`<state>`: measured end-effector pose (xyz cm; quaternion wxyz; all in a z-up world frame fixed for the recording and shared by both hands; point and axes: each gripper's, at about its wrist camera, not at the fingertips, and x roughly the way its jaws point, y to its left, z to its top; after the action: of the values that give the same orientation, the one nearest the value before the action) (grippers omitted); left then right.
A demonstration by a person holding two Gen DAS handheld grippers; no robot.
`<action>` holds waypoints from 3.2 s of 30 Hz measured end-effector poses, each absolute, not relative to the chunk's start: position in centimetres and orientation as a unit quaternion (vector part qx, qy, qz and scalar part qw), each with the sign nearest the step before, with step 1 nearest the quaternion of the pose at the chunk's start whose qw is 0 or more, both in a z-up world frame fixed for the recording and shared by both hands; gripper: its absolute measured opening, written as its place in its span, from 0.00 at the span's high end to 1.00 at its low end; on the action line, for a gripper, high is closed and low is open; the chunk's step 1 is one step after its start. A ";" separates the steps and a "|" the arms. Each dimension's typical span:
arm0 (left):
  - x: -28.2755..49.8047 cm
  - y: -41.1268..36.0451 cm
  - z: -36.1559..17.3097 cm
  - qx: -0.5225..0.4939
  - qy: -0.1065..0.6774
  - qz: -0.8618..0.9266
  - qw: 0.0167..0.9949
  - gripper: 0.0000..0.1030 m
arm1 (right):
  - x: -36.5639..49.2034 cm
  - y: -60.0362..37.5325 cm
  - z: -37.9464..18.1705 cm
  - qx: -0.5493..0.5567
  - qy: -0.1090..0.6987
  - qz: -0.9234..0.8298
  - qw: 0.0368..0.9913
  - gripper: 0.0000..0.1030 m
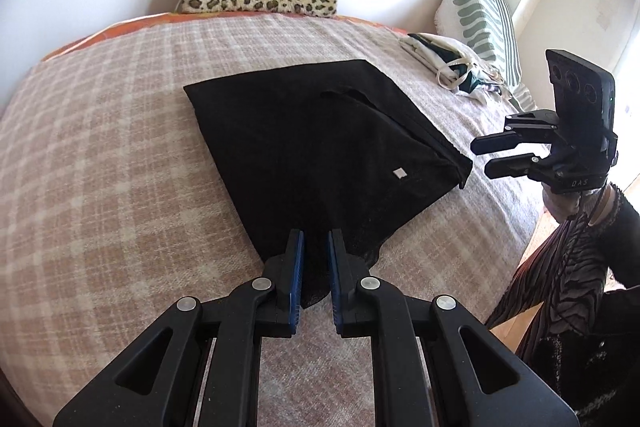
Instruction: Fold small clothes
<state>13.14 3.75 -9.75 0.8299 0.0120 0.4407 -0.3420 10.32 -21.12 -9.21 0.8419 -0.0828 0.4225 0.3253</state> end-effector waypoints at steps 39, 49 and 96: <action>14.9 -1.7 -10.1 0.007 0.456 -0.371 0.809 0.83 | 16.4 -18.1 -9.1 -0.062 0.427 0.304 0.850 0.78; 12.9 -2.8 -11.7 0.068 0.468 -0.390 0.790 0.83 | 18.0 -16.2 -11.3 -0.110 0.479 0.293 0.820 0.73; 17.9 8.3 -11.6 -0.225 0.498 -0.247 0.800 0.45 | 19.9 -27.9 -10.3 0.152 0.485 0.228 0.831 0.17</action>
<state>17.86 8.30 -11.63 0.8002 -0.2251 0.4982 -0.2466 19.90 -27.86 -10.26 0.8307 0.1517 0.4847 0.2279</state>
